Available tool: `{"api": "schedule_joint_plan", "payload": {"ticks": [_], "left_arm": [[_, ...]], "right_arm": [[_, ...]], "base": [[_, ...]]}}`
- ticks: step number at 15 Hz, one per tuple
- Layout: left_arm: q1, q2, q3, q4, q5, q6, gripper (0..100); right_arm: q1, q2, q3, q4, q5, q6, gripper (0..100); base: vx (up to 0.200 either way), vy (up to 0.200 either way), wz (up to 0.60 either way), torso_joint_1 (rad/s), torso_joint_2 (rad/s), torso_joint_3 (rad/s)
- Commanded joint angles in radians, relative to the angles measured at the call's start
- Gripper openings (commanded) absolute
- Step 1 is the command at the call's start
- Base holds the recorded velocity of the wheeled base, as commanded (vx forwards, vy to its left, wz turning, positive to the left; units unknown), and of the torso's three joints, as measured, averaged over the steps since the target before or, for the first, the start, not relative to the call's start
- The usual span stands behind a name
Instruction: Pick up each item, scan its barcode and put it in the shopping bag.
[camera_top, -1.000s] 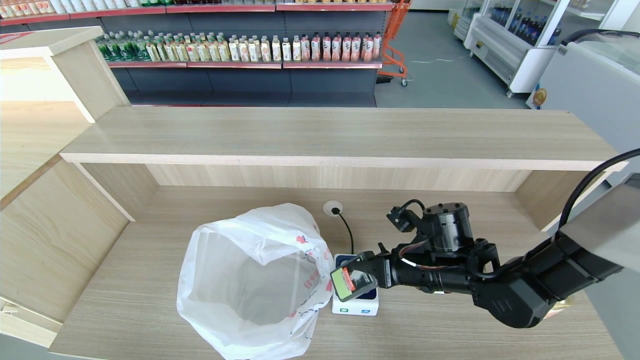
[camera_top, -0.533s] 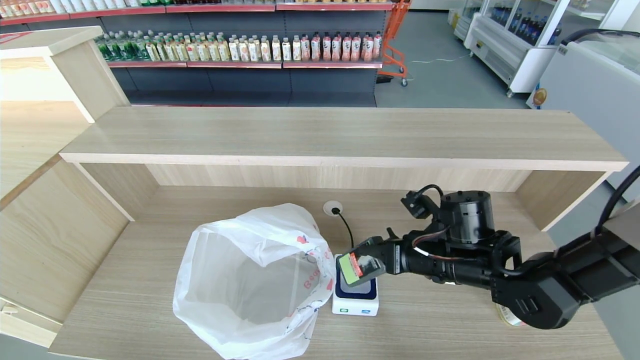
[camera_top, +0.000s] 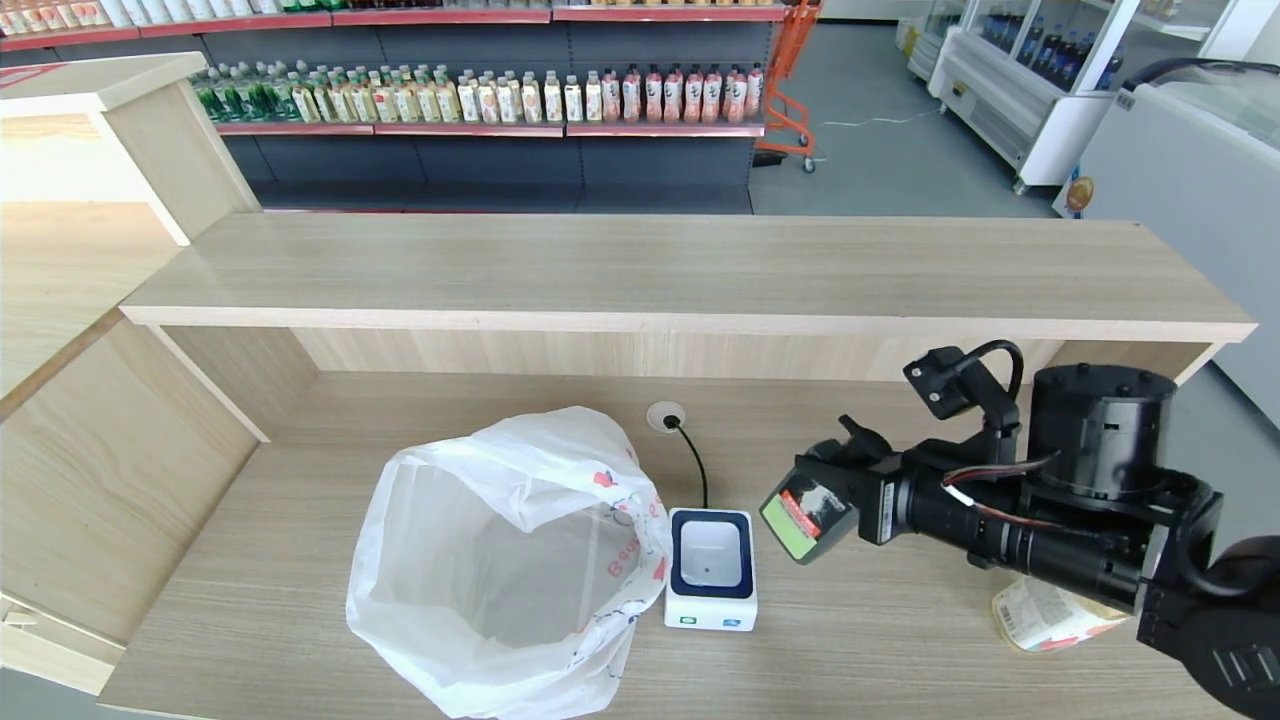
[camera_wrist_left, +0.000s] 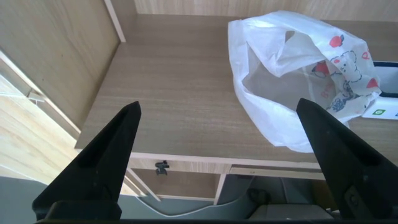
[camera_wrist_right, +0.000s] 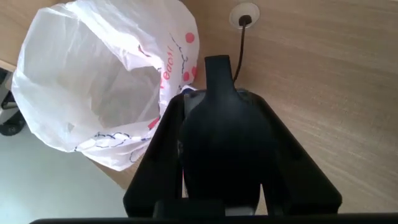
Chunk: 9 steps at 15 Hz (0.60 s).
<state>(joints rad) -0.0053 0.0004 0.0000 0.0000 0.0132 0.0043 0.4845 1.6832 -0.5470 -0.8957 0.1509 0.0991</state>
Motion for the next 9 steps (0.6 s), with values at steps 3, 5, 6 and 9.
{"api": "schedule_joint_plan", "payload": {"ticks": [3, 5, 6, 9], "left_arm": [[0.001, 0.0, 0.0, 0.0, -0.001, 0.0, 100], [-0.001, 0.0, 0.0, 0.0, 0.001, 0.0, 100], [-0.001, 0.0, 0.0, 0.0, 0.001, -0.001, 100], [-0.001, 0.0, 0.0, 0.0, 0.001, 0.0, 100]], "right_arm": [[0.002, -0.002, 0.121, -0.089, -0.022, -0.007, 0], [0.002, -0.01, 0.125, -0.091, -0.02, 0.005, 0], [0.002, -0.011, 0.125, -0.091, -0.019, 0.013, 0], [0.003, -0.005, 0.124, -0.091, -0.016, 0.017, 0]], "base": [[0.0, 0.0, 0.0, 0.0, 0.0, 0.0], [0.0, 0.0, 0.0, 0.0, 0.0, 0.0], [0.0, 0.0, 0.0, 0.0, 0.0, 0.0], [-0.133, 0.0, 0.0, -0.002, 0.0, 0.003]]}}
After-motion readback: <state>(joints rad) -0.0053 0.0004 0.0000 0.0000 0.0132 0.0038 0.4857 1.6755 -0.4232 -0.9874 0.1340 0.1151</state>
